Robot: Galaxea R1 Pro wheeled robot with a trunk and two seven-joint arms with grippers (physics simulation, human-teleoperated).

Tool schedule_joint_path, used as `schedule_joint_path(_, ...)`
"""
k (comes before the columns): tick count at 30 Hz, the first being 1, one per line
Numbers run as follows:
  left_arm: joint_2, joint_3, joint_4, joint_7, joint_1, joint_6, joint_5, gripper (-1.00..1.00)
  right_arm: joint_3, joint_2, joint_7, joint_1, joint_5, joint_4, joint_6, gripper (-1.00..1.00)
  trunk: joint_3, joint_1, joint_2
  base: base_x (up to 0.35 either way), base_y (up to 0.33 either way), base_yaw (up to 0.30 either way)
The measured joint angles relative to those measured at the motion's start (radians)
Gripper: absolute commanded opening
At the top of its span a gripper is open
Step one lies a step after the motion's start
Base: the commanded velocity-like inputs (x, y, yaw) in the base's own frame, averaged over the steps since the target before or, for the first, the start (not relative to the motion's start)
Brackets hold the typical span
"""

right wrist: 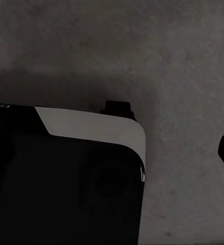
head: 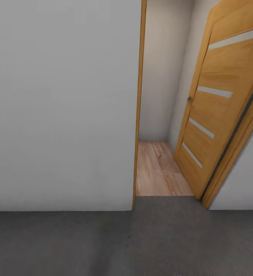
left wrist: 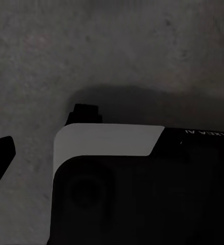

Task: Move the two storage containers from the living room to the garage. In the garage, place one container on the floor and stack the other container on top of it (either order is fine).

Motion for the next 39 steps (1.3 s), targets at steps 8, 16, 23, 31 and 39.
schedule_joint_path(8,0.003,0.000,0.000,0.000,0.000,-0.001,0.000,1.00,0.000,-0.001,0.000,0.000,0.000,0.000,0.000,1.00,0.006,0.000,0.000,0.000,0.000,-0.283)
schedule_joint_path(16,0.004,0.000,-0.001,0.000,0.000,-0.002,-0.001,1.00,0.000,-0.001,0.000,0.000,0.000,0.000,0.001,1.00,0.013,0.000,0.000,0.000,0.000,-0.283)
schedule_joint_path(23,0.005,0.000,-0.001,0.000,0.000,-0.002,-0.002,1.00,0.000,-0.001,0.000,0.000,0.000,0.000,0.001,1.00,0.018,0.000,0.000,0.000,0.000,-0.283)
schedule_joint_path(31,0.005,0.000,-0.001,0.000,0.000,-0.001,-0.002,1.00,0.000,-0.001,0.000,0.000,0.001,0.000,0.002,1.00,0.024,0.000,0.000,0.000,0.000,-0.245)
schedule_joint_path(39,0.005,0.000,-0.001,0.000,0.000,-0.001,-0.002,1.00,0.001,-0.001,-0.001,-0.001,0.002,0.000,0.006,1.00,0.025,0.000,0.000,0.000,0.000,-0.095)
